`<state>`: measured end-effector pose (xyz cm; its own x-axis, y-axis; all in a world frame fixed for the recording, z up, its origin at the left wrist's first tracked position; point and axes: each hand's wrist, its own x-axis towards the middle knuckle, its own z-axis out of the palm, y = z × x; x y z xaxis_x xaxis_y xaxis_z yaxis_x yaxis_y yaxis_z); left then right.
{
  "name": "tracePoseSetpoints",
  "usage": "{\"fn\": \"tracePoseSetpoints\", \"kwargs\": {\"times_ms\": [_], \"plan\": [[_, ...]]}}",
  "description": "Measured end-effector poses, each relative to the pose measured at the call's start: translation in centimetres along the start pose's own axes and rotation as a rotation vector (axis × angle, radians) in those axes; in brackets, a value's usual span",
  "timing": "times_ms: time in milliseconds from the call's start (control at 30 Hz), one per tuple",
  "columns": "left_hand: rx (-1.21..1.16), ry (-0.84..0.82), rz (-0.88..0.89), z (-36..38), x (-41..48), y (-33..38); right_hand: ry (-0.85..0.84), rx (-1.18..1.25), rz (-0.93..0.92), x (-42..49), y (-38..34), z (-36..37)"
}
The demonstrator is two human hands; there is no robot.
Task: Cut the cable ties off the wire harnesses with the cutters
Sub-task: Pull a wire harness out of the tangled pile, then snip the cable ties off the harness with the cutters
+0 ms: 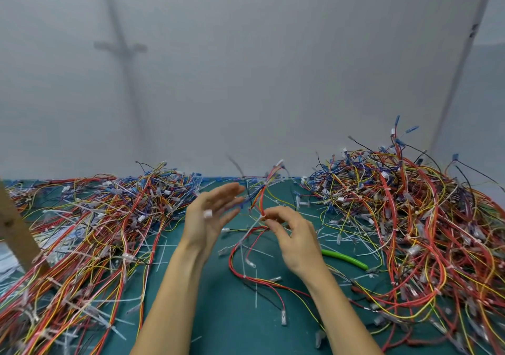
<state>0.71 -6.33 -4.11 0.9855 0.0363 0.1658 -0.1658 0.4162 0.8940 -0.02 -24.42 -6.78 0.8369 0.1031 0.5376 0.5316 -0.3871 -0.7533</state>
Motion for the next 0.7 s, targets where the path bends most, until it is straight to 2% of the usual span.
{"fn": "tracePoseSetpoints", "kwargs": {"times_ms": [100, 167, 233, 367, 433, 500, 567, 600, 700], "plan": [[0.105, -0.155, -0.166, -0.2, -0.2, 0.4, -0.065, -0.085, -0.050, -0.2, 0.1, 0.3], [0.262, -0.165, -0.152, 0.2, -0.2, 0.2, -0.101, -0.129, -0.048, -0.3, 0.1, 0.3], [0.292, -0.102, -0.107, 1.0, -0.1, 0.0, -0.130, -0.147, -0.034, -0.3, 0.1, 0.3], [0.195, 0.073, 0.003, 1.7, 0.3, -1.0, -0.168, -0.199, -0.027, -0.4, -0.1, 0.2], [0.094, 0.107, 0.063, 1.9, 0.5, -1.2, -0.086, -0.146, -0.028, -0.3, -0.4, 0.0], [-0.011, 0.143, 0.118, 2.1, 0.8, -1.1, 0.097, -0.111, 0.024, -0.2, -0.7, -0.3], [-0.080, 0.154, 0.168, 2.2, 0.9, -1.0, 0.242, -0.245, 0.151, -0.1, -0.7, -0.9], [-0.095, 0.154, 0.180, 2.2, 0.9, -0.9, 0.239, -0.381, 0.231, -0.1, -0.4, -1.3], [-0.062, 0.162, 0.196, 2.1, 0.7, -0.8, -0.021, -0.761, 0.465, -0.3, 0.6, -2.2]]}}
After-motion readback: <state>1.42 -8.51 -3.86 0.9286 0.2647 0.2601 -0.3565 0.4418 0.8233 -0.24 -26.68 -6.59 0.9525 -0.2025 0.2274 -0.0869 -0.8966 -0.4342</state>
